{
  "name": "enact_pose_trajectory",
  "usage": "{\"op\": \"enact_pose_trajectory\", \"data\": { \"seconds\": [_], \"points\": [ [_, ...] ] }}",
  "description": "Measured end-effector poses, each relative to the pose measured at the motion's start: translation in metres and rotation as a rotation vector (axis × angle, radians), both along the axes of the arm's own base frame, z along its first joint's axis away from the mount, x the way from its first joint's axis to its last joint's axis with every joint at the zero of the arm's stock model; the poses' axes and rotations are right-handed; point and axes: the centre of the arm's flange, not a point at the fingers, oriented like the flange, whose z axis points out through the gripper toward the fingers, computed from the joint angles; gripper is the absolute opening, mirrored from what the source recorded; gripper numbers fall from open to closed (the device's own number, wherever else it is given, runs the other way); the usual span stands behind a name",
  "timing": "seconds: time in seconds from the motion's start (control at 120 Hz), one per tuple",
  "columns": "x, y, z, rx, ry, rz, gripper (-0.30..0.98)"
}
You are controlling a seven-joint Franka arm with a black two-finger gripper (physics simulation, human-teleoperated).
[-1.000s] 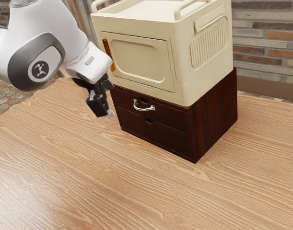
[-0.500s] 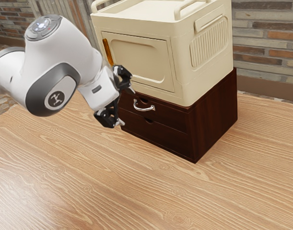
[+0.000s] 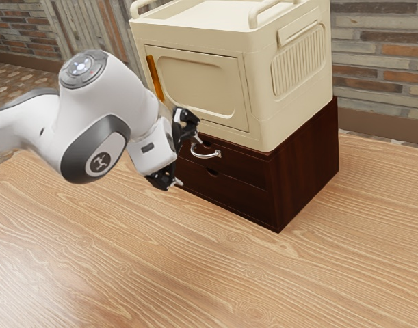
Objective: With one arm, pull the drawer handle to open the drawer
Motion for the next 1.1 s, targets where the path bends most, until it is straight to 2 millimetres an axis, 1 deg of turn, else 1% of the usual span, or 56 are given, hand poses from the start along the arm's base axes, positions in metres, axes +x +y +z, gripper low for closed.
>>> {"op": "enact_pose_trajectory", "data": {
  "seconds": [0.1,0.175,0.225,0.342,0.492,0.625,0.783,0.875,1.042,1.1],
  "points": [
    [0.004,0.001,-0.005,0.005,-0.001,-0.004,0.69],
    [0.008,0.015,-0.009,0.008,0.0,0.018,0.69],
    [0.01,0.02,-0.012,0.011,0.002,0.024,0.69],
    [0.017,0.018,-0.023,0.02,0.007,0.016,0.69],
    [0.026,0.015,-0.027,0.03,0.001,0.008,0.69],
    [0.03,0.017,-0.03,0.033,-0.001,0.009,0.69],
    [0.031,0.032,-0.034,0.036,0.002,0.031,0.69],
    [0.035,0.041,-0.042,0.041,0.01,0.046,0.69],
    [0.039,0.057,-0.052,0.047,0.012,0.069,0.69],
    [0.039,0.06,-0.053,0.049,0.012,0.072,0.69]
  ]
}}
